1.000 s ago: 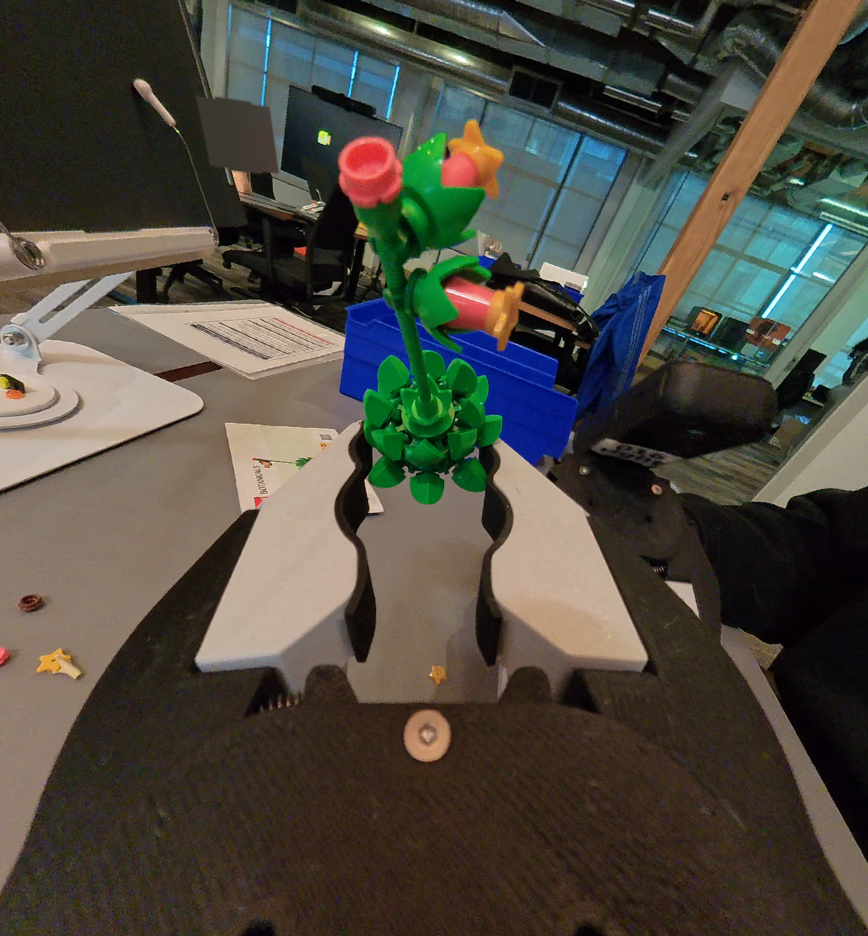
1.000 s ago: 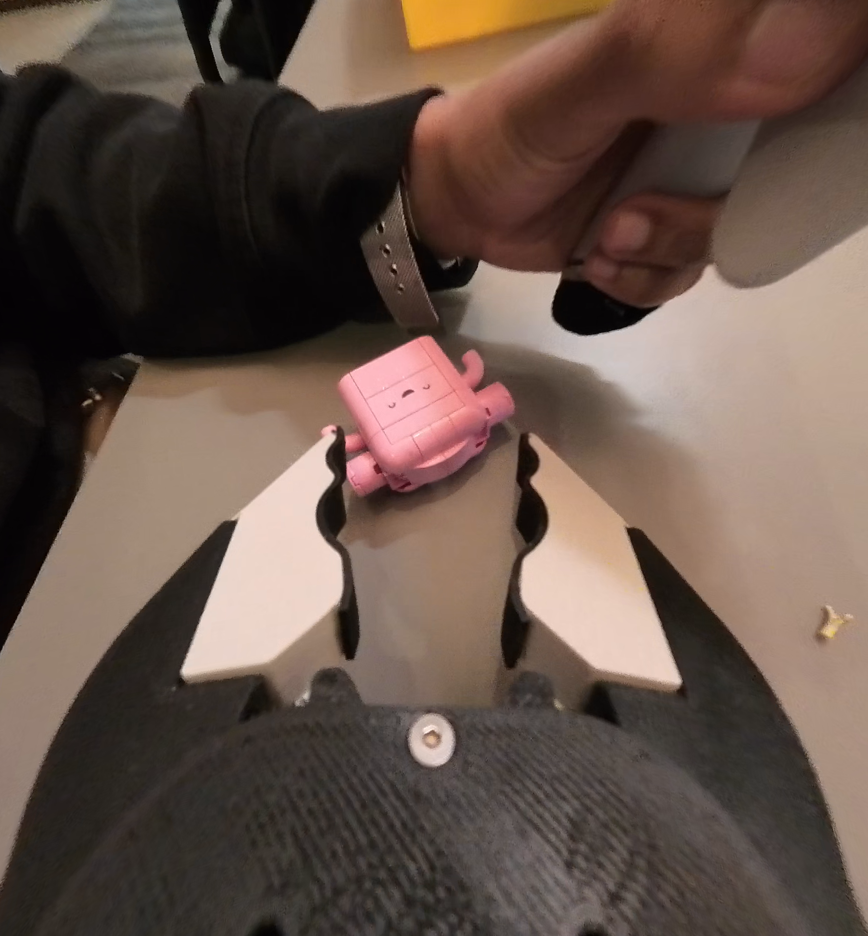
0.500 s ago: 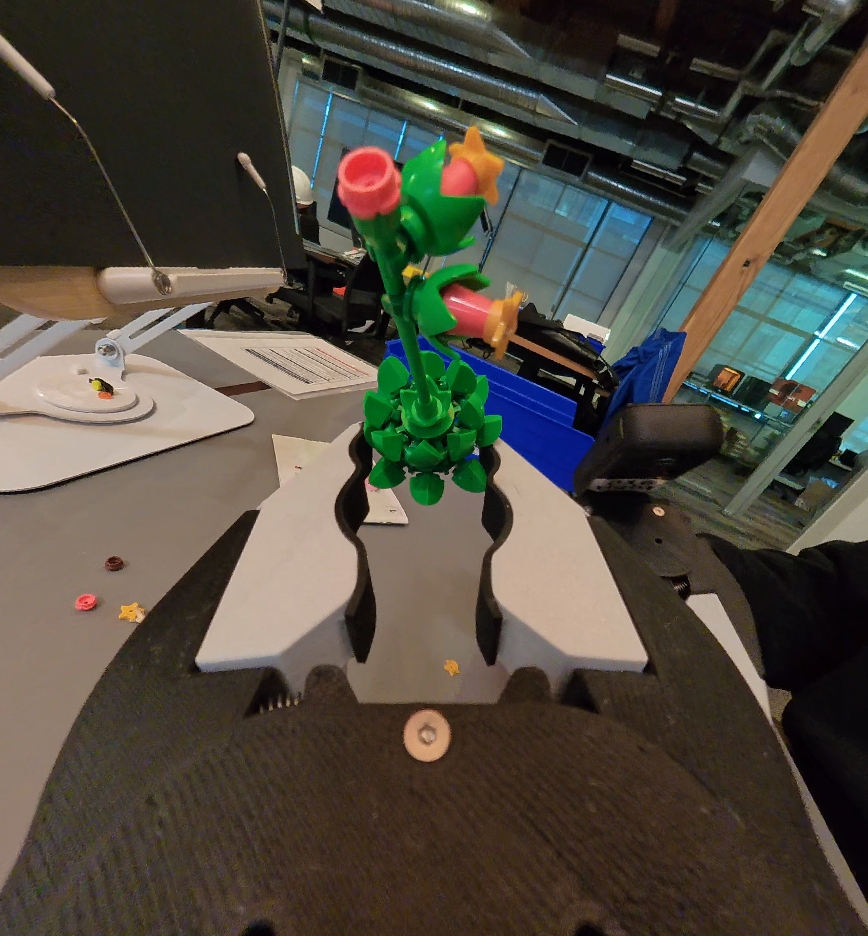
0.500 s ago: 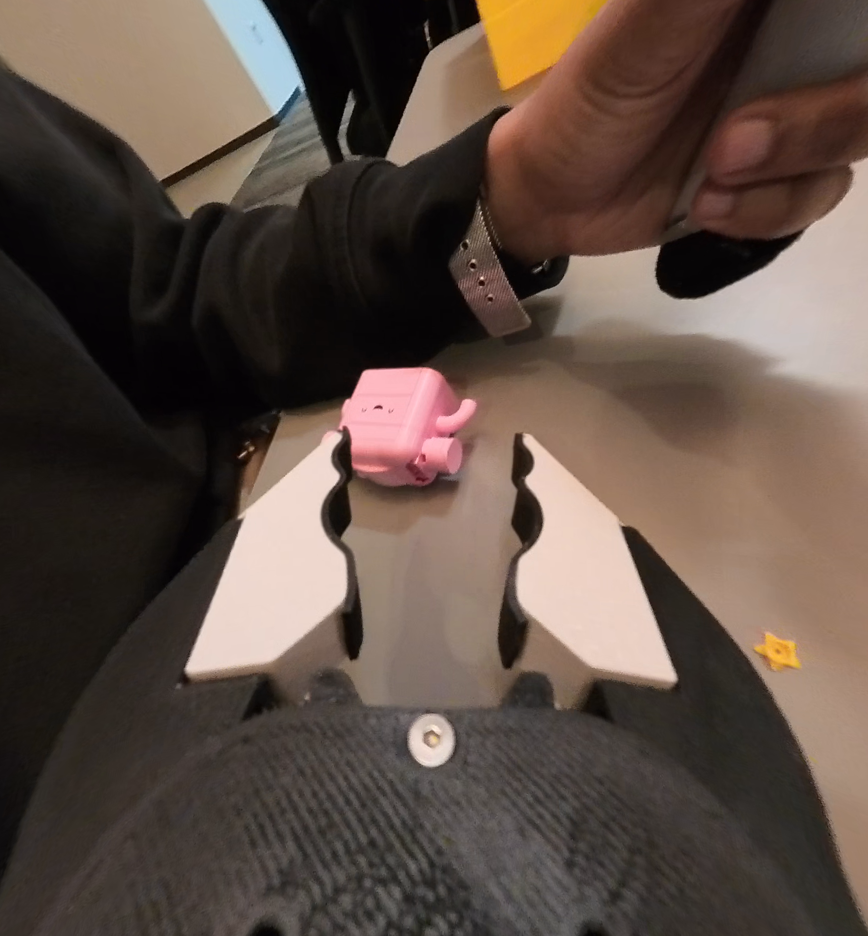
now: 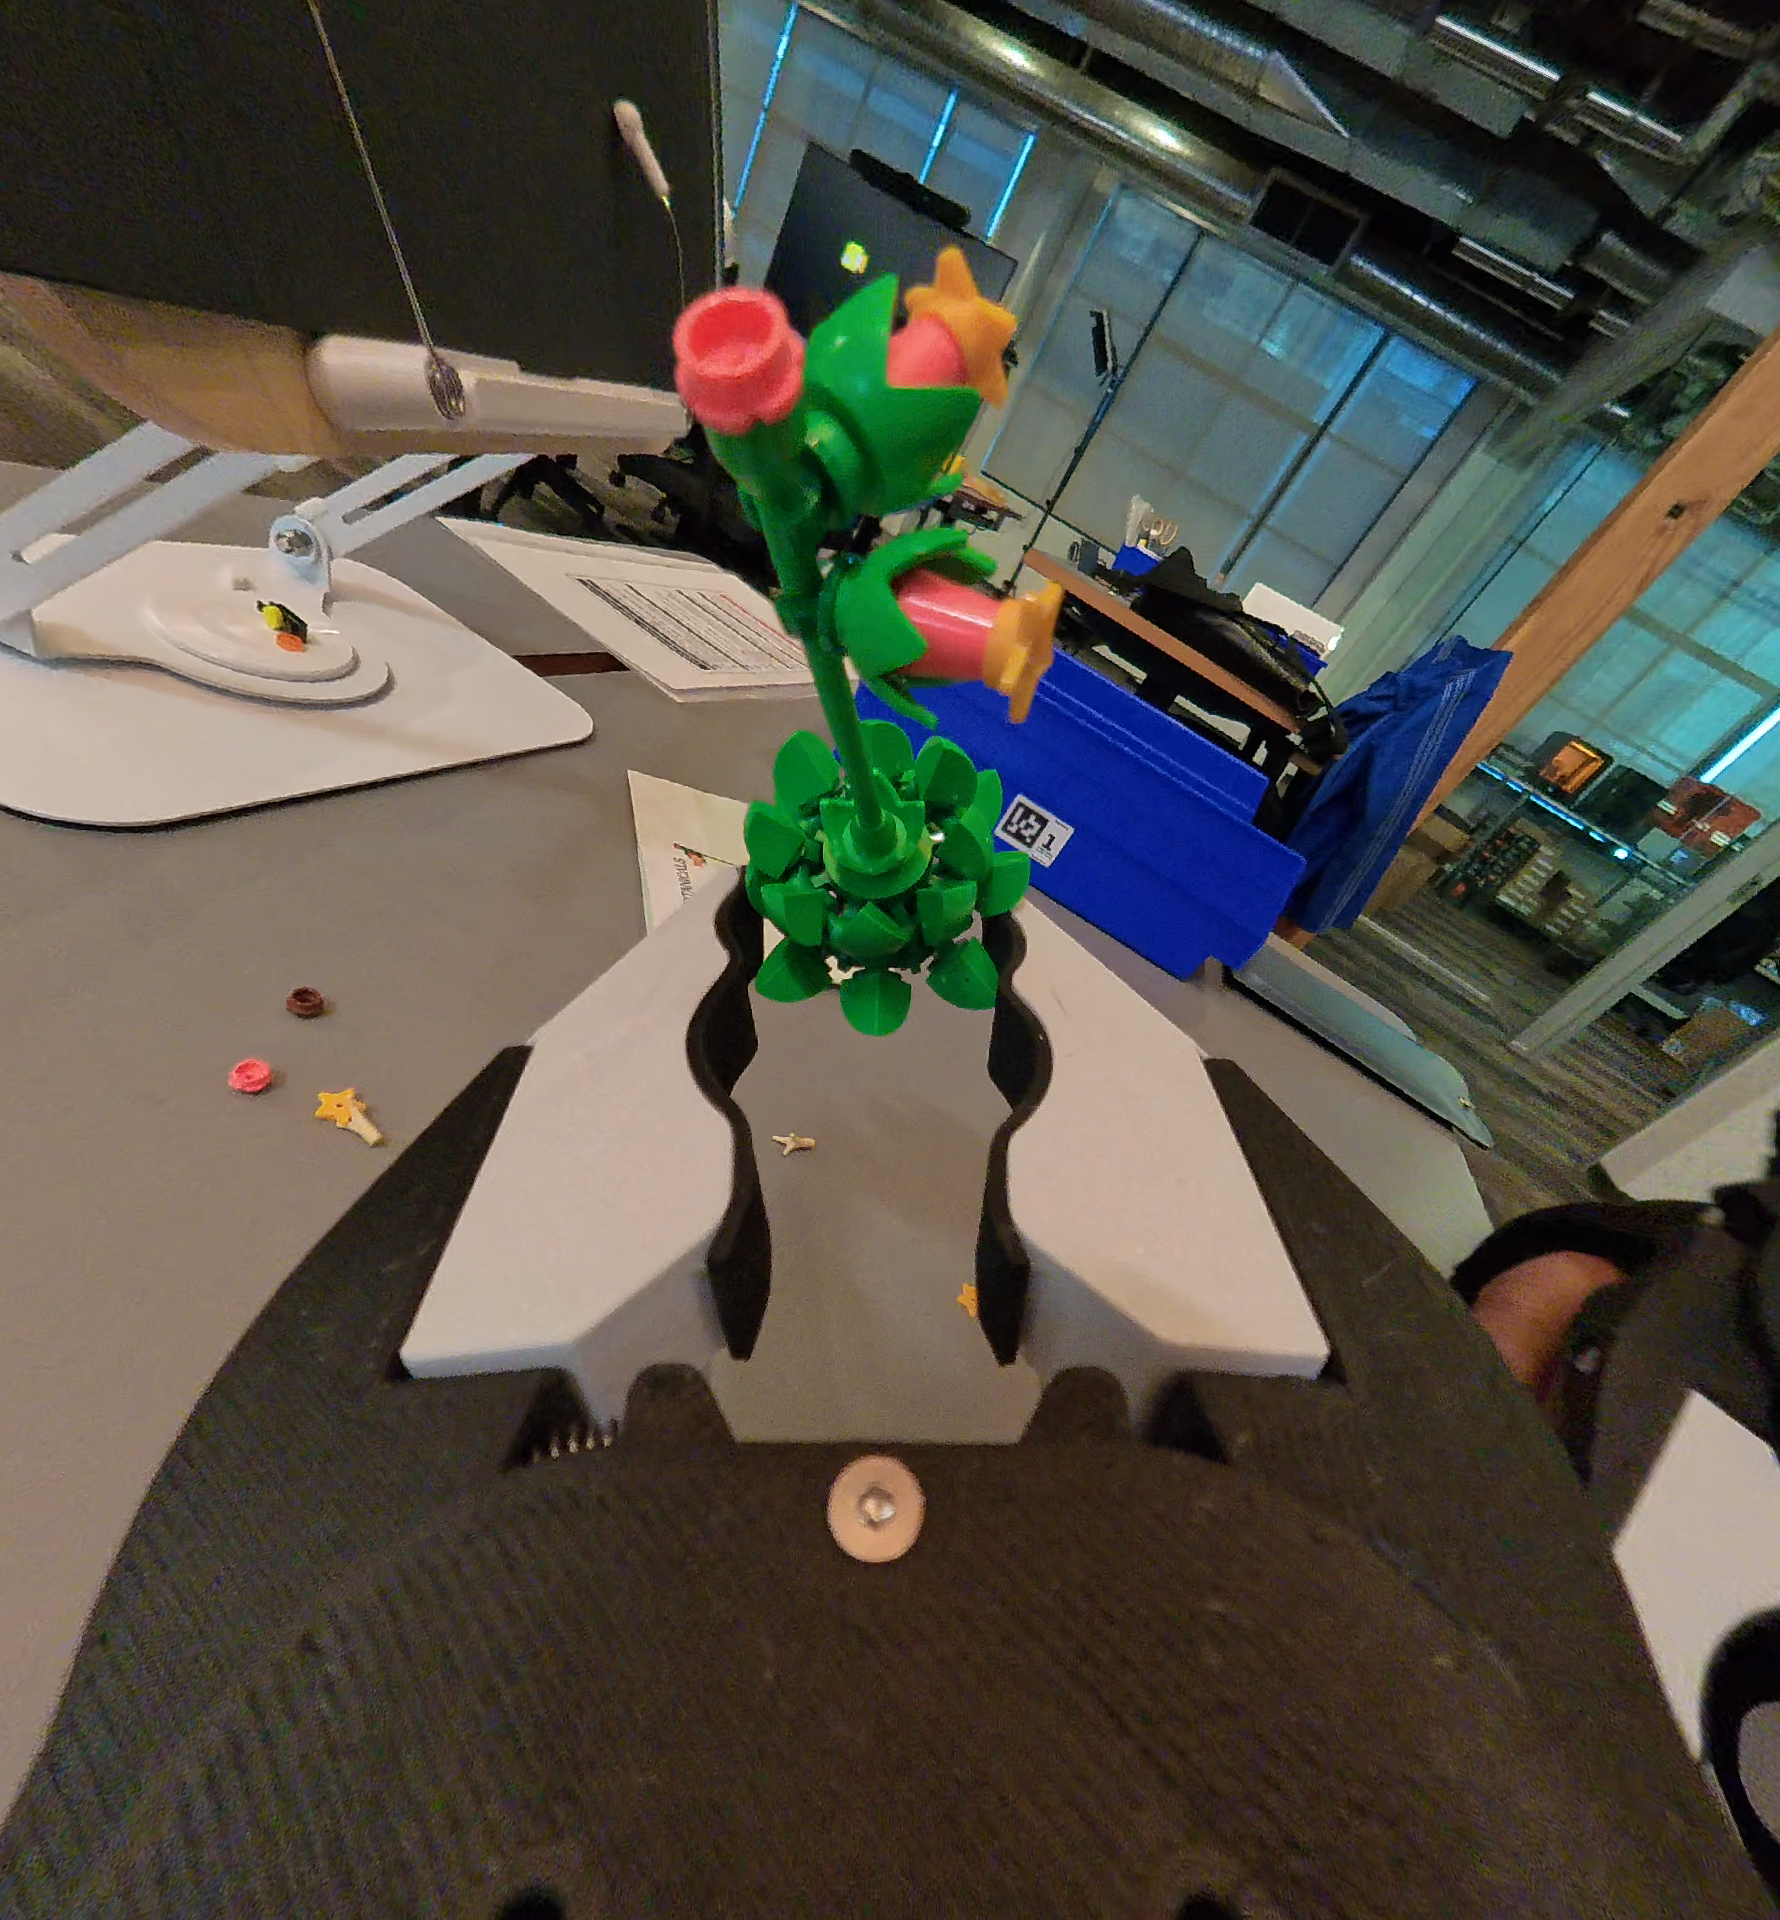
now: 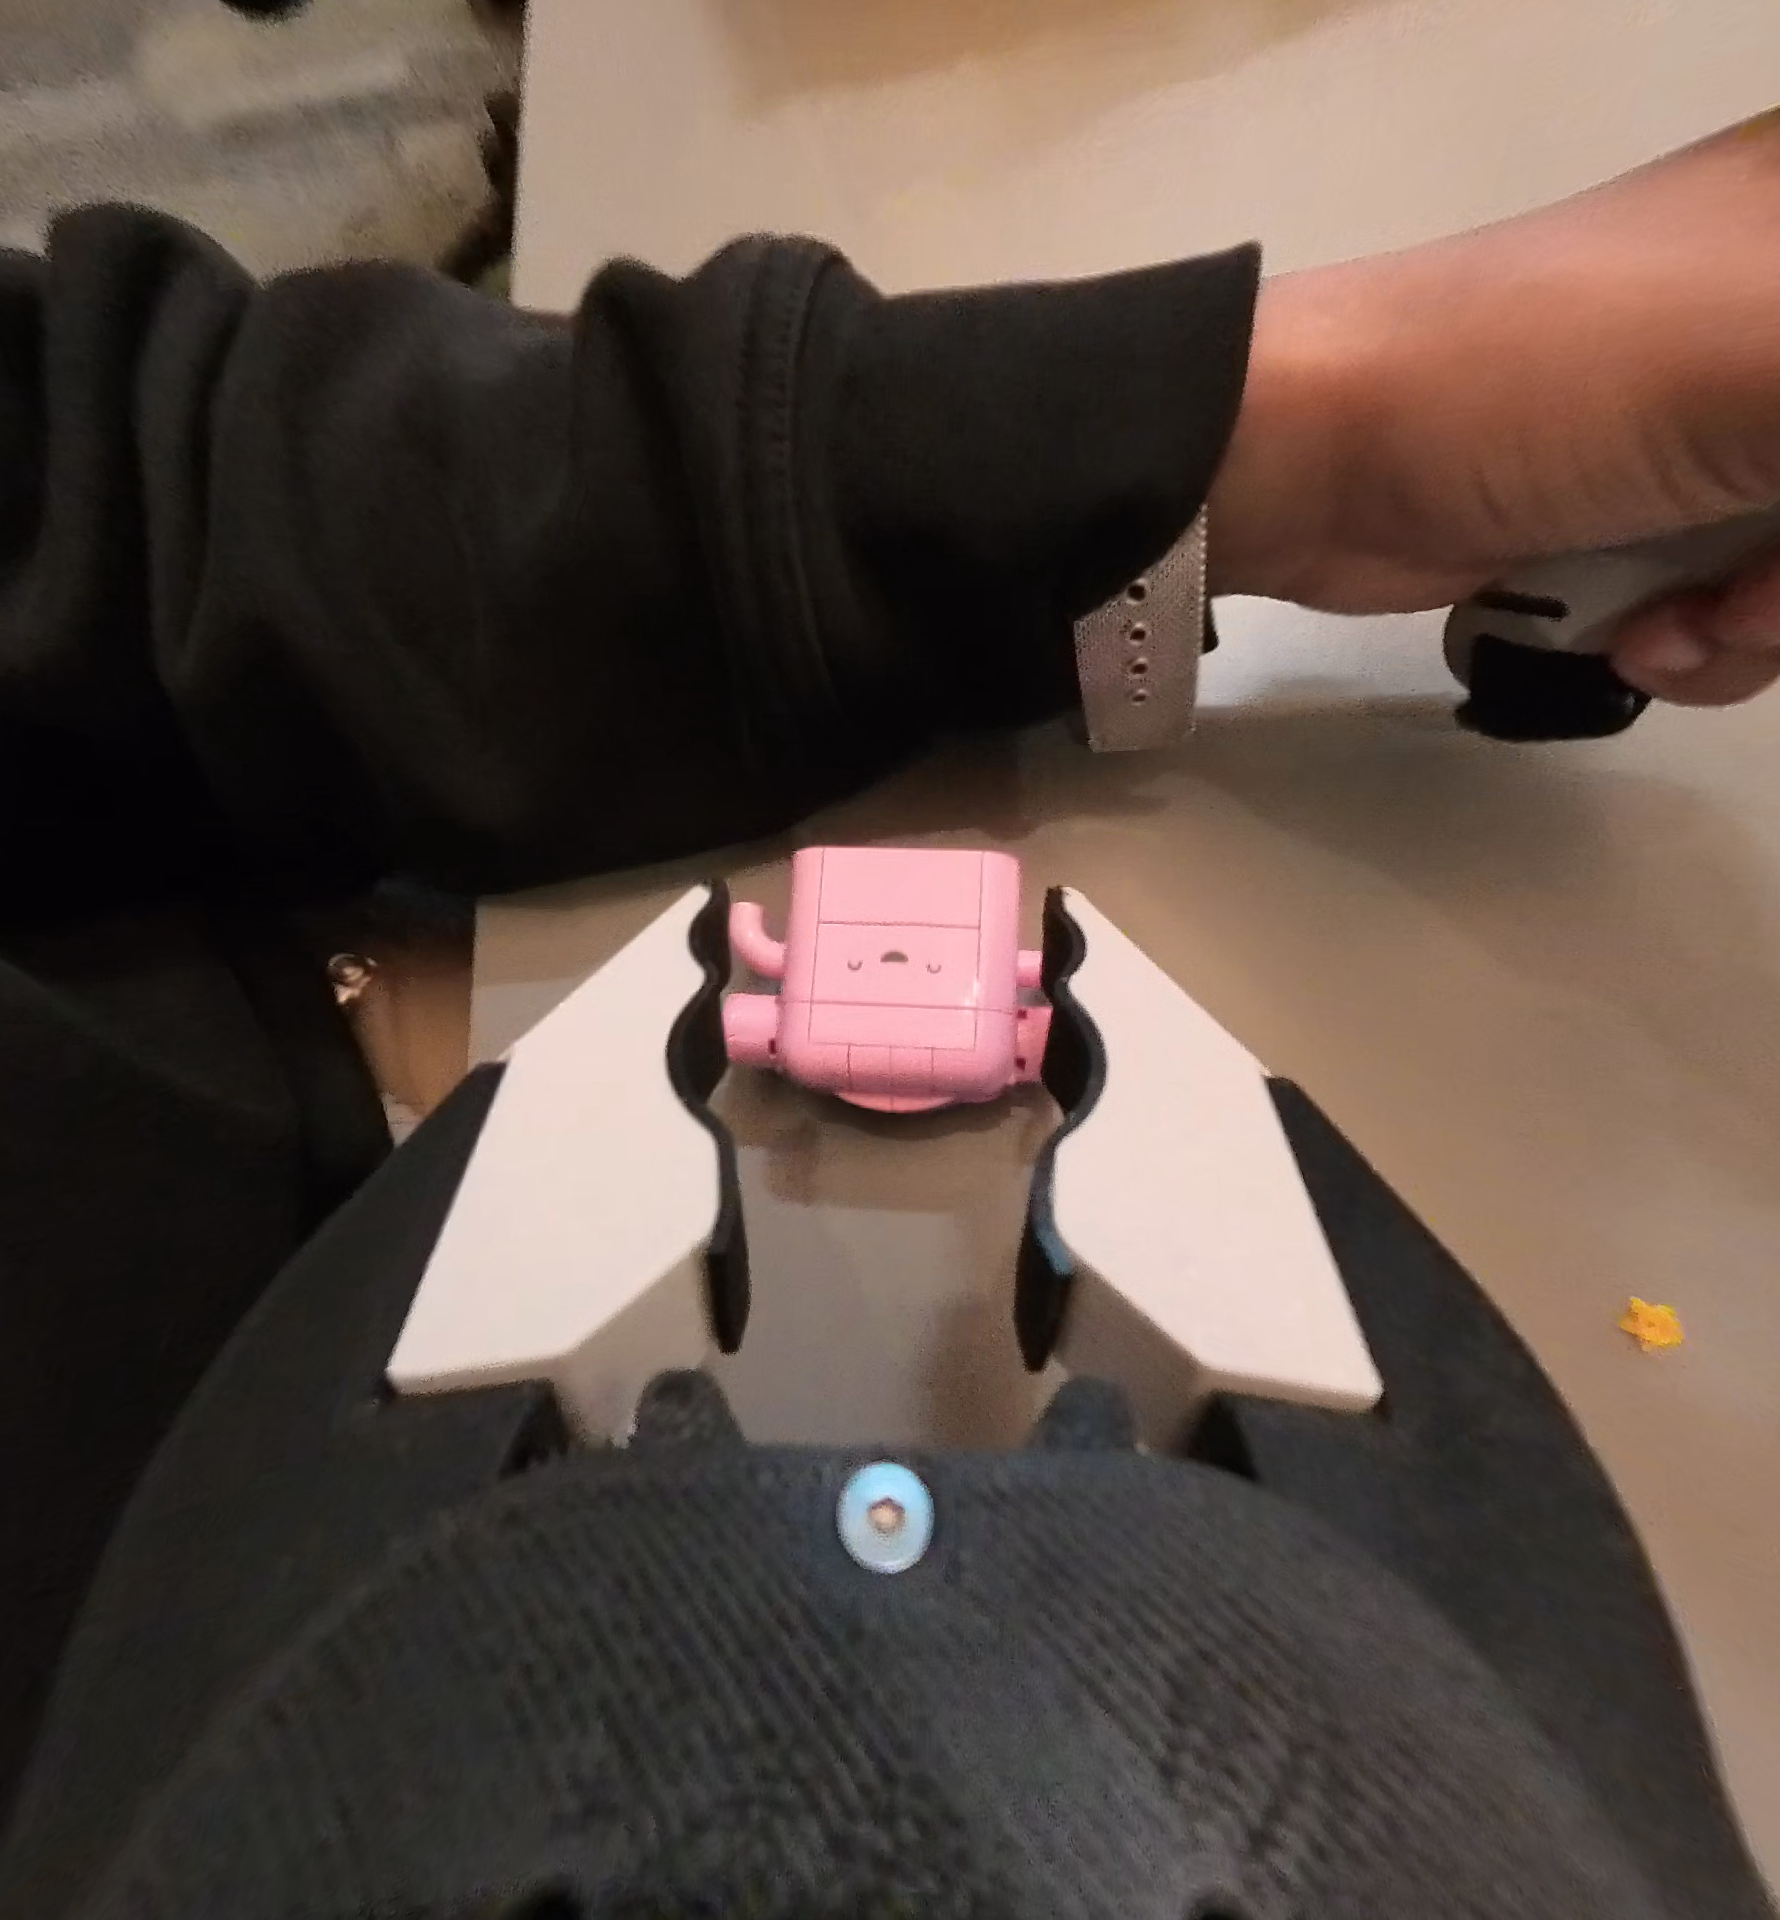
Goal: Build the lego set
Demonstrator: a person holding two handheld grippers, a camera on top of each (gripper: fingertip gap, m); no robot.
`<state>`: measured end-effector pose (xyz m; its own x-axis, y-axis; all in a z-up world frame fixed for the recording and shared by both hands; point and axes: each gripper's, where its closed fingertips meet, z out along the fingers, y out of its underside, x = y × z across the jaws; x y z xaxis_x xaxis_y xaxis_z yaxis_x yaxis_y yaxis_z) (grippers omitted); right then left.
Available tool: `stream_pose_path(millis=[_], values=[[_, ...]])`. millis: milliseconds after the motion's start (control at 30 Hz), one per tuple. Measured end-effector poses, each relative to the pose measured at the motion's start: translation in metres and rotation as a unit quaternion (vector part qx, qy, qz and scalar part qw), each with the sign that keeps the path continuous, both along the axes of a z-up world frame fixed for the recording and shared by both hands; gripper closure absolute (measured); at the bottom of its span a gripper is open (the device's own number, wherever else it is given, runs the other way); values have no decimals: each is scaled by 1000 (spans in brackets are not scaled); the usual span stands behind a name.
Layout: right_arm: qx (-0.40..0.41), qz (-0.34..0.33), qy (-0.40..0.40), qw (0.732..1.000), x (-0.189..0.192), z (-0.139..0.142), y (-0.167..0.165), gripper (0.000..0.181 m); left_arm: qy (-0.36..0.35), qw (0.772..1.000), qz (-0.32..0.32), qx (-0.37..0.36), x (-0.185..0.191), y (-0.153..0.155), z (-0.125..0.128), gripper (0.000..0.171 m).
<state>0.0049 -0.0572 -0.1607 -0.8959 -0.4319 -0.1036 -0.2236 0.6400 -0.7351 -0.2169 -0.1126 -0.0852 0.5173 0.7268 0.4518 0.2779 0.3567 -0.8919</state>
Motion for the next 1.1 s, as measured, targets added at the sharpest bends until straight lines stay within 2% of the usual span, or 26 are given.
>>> stream_pose_path(millis=[133,300,433,500,567,633,667,767,833,933,1100], values=[[77,14,33,996,7,-11,-3,120,-2,1000,-5,-3,-1,4,-2,132],[165,30,97,981,3,-28,-4,130,6,1000,-3,-14,1,5,3,132],[186,28,110,976,3,-29,-8,130,16,1000,1,-22,3,4,9,132],[162,9,116,980,-5,-24,-11,130,21,1000,6,-22,4,1,11,132],[112,-43,98,988,-22,-11,-13,130,25,1000,10,-16,4,-2,12,132],[39,-136,64,988,-56,7,-10,131,29,999,14,-5,4,-5,15,132],[4,-193,56,980,-81,14,-2,130,31,999,14,0,5,-6,17,132],[-85,-355,68,928,-163,22,44,131,40,999,14,11,6,-6,22,132],[-108,-428,66,895,-201,15,77,131,45,999,9,15,7,-2,26,132],[-133,-485,63,862,-226,6,107,131,49,999,-1,13,8,6,27,132],[-139,-509,134,839,-228,6,130,131,42,999,-9,-5,6,13,19,132]])
